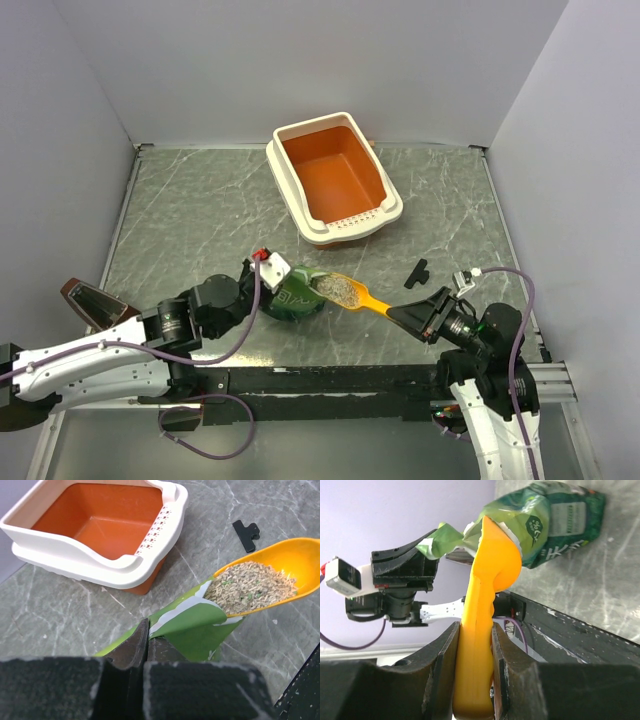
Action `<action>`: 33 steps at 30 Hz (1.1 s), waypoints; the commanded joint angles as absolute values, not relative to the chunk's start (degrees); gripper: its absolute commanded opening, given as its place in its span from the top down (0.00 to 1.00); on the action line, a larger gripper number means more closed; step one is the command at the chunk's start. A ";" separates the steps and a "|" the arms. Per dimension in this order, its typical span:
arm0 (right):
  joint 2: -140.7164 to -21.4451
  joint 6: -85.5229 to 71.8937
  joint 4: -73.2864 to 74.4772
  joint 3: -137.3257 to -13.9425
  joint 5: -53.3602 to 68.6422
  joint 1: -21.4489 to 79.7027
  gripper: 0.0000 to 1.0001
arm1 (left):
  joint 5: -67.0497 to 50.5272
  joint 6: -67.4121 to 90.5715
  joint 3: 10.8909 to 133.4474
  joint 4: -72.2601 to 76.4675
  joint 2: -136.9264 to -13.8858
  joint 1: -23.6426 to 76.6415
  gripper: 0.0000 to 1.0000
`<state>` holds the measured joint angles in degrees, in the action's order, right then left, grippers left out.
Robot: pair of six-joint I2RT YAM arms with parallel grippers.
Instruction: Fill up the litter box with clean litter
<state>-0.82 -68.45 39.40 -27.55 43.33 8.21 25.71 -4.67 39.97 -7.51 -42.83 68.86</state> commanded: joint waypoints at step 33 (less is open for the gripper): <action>-23.19 -70.83 3.36 -37.44 31.48 7.73 1.00 | 30.94 -9.58 51.33 -11.34 -41.93 67.68 0.99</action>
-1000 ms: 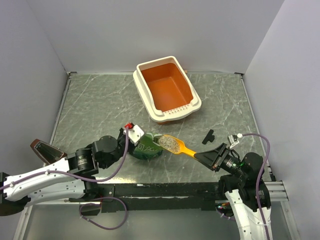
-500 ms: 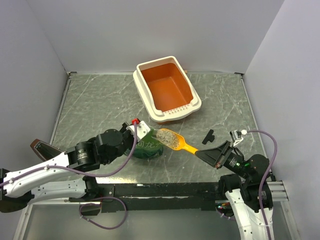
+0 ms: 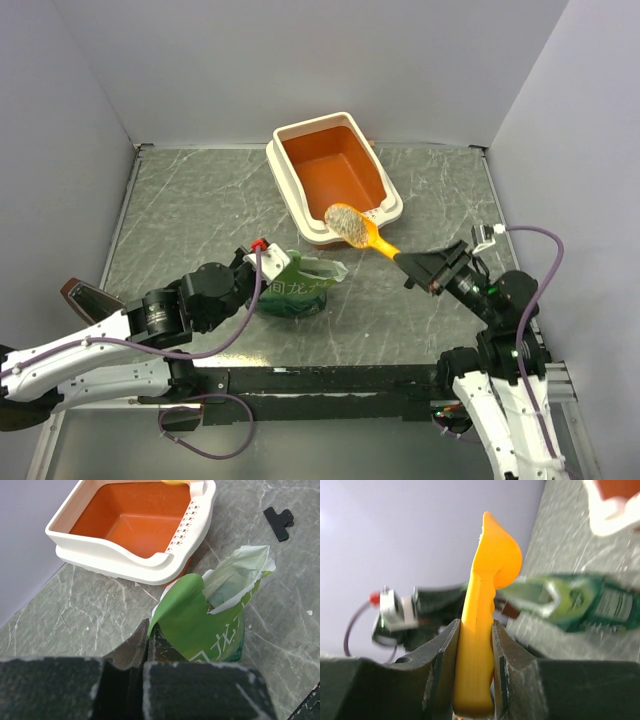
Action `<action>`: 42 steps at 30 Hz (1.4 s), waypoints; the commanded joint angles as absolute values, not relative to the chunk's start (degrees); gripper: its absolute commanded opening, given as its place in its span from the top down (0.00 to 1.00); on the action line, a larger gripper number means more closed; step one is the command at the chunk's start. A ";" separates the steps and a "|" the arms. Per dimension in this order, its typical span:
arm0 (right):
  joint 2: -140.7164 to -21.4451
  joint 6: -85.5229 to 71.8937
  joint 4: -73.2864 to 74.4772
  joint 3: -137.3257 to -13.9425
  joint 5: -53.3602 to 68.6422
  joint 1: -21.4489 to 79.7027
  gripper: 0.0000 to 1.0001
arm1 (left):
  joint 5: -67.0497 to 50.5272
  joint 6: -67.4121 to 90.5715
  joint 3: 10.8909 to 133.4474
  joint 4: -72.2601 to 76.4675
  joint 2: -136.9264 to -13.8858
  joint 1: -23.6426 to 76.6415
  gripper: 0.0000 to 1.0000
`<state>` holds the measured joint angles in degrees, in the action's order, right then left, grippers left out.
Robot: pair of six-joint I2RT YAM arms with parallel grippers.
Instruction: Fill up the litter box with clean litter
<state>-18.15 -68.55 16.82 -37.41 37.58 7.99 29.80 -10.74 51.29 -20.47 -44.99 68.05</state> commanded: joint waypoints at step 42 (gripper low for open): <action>-94.49 -7.31 25.32 -85.08 -25.11 34.17 1.00 | 21.00 -7.29 38.14 -4.39 -41.66 64.86 0.99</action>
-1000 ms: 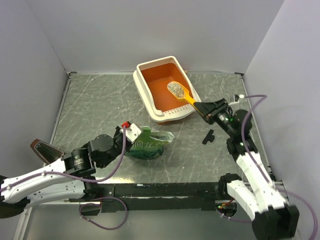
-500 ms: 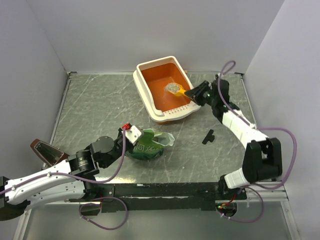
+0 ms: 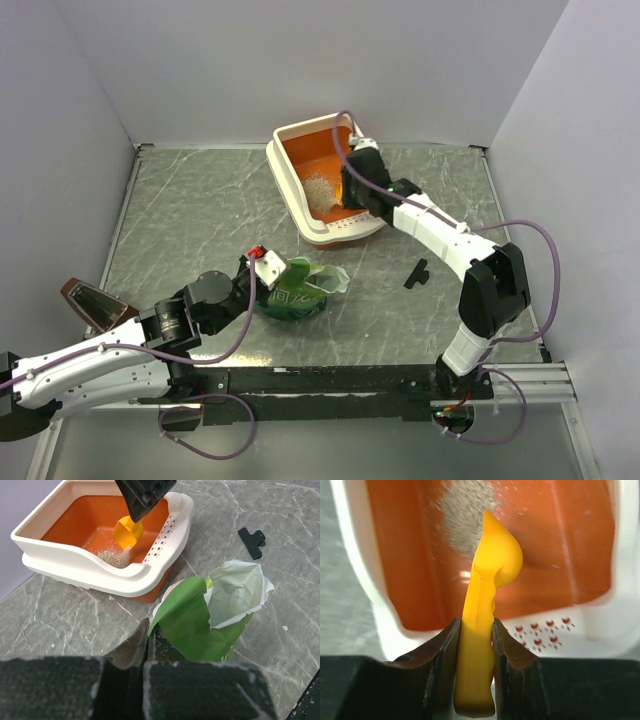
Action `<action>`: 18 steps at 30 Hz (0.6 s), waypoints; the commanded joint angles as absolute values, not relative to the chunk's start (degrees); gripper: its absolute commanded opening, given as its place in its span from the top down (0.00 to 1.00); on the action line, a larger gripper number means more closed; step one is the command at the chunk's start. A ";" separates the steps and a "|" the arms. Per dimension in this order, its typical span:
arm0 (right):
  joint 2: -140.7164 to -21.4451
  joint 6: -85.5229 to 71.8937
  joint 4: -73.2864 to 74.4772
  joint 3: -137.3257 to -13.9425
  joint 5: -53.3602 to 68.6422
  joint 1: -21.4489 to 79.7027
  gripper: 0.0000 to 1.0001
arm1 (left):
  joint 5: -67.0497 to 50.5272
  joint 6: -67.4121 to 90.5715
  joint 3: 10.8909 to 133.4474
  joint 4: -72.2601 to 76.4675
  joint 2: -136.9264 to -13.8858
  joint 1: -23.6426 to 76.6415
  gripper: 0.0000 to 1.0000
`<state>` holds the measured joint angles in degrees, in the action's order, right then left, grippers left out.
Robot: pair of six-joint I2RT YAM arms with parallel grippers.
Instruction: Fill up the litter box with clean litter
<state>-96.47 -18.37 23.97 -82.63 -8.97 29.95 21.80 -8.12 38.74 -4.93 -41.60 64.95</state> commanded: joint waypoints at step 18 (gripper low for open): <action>-59.60 -16.61 42.69 -79.88 -0.28 36.65 1.00 | 19.60 -6.07 38.85 -4.66 -43.24 64.78 0.99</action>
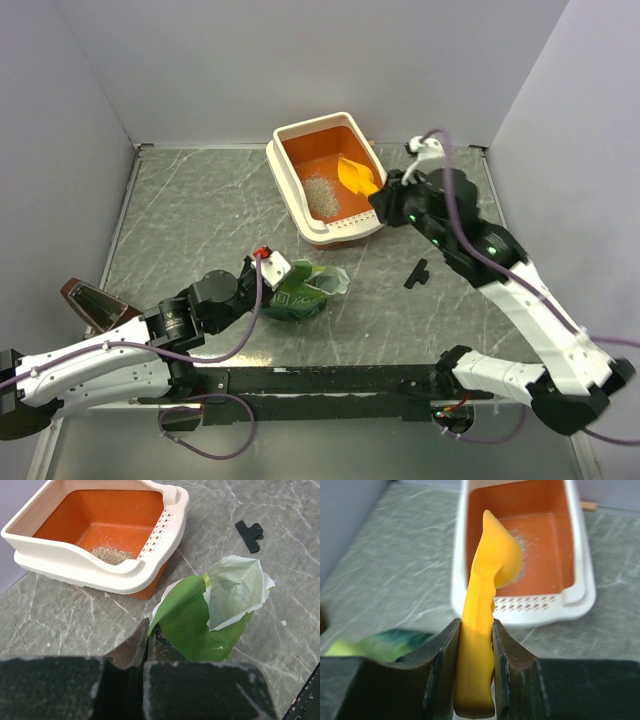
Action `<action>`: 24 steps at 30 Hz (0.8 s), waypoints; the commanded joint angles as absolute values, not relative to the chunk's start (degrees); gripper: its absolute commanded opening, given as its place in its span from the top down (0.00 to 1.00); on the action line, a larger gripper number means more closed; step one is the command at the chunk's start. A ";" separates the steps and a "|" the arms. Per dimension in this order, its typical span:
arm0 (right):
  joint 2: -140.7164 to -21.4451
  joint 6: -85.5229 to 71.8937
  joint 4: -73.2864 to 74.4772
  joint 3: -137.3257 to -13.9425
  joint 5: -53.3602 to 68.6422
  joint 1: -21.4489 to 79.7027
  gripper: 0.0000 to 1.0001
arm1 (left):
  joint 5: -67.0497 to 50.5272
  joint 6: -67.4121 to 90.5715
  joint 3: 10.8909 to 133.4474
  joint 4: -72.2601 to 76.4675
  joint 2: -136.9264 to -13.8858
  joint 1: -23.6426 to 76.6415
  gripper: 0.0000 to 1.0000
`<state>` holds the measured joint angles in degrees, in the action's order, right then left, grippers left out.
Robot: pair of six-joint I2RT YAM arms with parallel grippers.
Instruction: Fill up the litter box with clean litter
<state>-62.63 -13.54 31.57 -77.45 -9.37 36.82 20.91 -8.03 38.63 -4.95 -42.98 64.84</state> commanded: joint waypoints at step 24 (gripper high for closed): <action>-45.35 -25.66 57.75 -82.26 21.00 36.47 1.00 | 41.65 -17.21 47.18 -10.89 -37.44 64.78 0.99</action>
<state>-46.15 -23.68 59.66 -80.66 19.31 36.71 34.33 -10.26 40.66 -8.54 -40.16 64.93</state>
